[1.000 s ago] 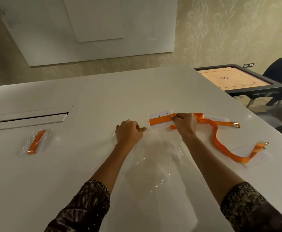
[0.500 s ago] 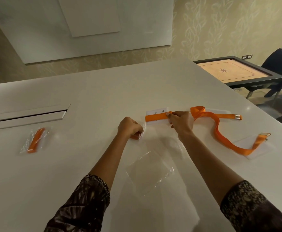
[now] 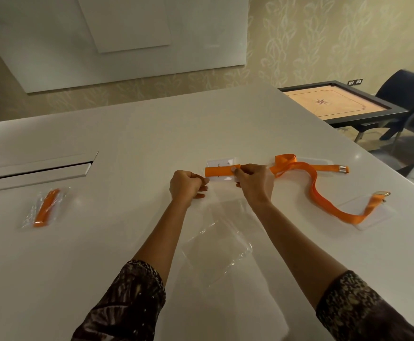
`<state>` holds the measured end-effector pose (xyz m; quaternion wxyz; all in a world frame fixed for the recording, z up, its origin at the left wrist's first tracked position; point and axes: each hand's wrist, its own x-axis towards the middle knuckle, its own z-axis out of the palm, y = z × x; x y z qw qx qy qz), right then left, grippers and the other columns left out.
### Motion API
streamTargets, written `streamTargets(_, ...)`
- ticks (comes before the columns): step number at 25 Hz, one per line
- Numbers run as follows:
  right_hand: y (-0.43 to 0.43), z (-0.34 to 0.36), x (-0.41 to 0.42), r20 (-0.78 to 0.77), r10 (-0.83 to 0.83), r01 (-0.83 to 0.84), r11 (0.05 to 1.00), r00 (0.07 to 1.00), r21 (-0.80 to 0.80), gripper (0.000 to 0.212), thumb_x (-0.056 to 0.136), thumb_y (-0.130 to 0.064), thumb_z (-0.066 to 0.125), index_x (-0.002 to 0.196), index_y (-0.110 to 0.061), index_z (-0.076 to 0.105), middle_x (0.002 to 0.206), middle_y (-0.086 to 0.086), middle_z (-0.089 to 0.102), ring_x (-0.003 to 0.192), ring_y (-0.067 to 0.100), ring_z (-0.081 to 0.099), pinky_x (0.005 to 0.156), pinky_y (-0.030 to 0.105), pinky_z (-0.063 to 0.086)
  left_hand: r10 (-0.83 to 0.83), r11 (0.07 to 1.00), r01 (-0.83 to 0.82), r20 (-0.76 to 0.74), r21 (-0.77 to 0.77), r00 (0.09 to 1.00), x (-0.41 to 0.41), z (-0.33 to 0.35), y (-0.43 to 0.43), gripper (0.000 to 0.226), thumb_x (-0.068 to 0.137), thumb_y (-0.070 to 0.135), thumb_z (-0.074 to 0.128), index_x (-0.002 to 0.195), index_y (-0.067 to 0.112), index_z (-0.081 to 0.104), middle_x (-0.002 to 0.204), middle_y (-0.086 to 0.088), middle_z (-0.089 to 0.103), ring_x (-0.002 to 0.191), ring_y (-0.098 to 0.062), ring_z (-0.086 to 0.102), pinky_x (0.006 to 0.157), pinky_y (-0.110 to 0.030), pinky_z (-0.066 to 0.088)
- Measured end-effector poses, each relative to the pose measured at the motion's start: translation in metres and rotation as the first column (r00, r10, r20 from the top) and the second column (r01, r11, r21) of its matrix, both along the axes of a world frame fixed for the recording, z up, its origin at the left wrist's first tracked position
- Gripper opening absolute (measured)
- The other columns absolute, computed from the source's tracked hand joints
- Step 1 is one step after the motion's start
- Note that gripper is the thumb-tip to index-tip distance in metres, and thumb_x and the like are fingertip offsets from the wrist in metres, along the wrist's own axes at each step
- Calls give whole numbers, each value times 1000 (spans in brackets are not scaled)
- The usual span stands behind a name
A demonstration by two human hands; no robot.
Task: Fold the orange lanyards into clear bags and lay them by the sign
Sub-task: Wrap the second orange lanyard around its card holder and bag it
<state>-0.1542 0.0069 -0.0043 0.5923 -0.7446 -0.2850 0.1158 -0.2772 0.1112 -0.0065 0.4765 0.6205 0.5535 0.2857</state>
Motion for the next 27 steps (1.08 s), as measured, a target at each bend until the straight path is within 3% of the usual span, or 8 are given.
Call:
streamTargets(5,-4,1,-1,139,15,-10,999,990,-36,27,85,-24,66,65,-6,69,59,17,64,64,35,62,55,30,44,4,999,2,97,-53,995,-5,4,5,8,80,2,73,79,3,65,83,-14,72,68,-21,73,56,-34,59)
streamTargets(12,0,8,-7,89,25,-29,999,996,46,26,85,-25,68,74,-2,71,68,22,66,70,41,64,67,48,56,-3,1000,3,17,-6,1000,-2,1,0,19,77,2,74,91,6,61,81,-8,68,63,-16,70,50,-28,57)
streamTargets(17,-1,1,-14,75,17,-22,997,997,72,28,85,-27,67,73,-3,71,65,20,65,68,41,64,65,46,56,-11,1000,11,55,-2,998,-1,1,0,16,77,-1,73,91,2,65,85,-14,71,69,-21,72,60,-37,61)
streamTargets(21,1,0,-14,70,10,-16,996,998,87,27,86,-26,67,74,-1,71,65,19,66,67,41,64,65,48,56,6,999,-8,63,31,998,0,2,0,15,81,2,71,95,4,66,85,-13,72,70,-19,72,59,-35,61)
streamTargets(24,1,-3,-11,74,11,-16,998,997,63,26,85,-26,67,71,-5,71,62,17,65,66,39,65,63,41,54,21,997,-26,63,75,998,-2,3,1,11,81,1,70,89,7,65,84,-11,72,68,-17,72,57,-35,61)
streamTargets(27,0,-9,-12,57,43,-45,998,997,37,24,85,-25,68,73,-6,72,64,18,66,66,38,64,65,44,57,30,992,-37,59,123,998,-4,6,4,14,78,-2,68,81,11,65,84,-10,72,69,-19,72,57,-37,61)
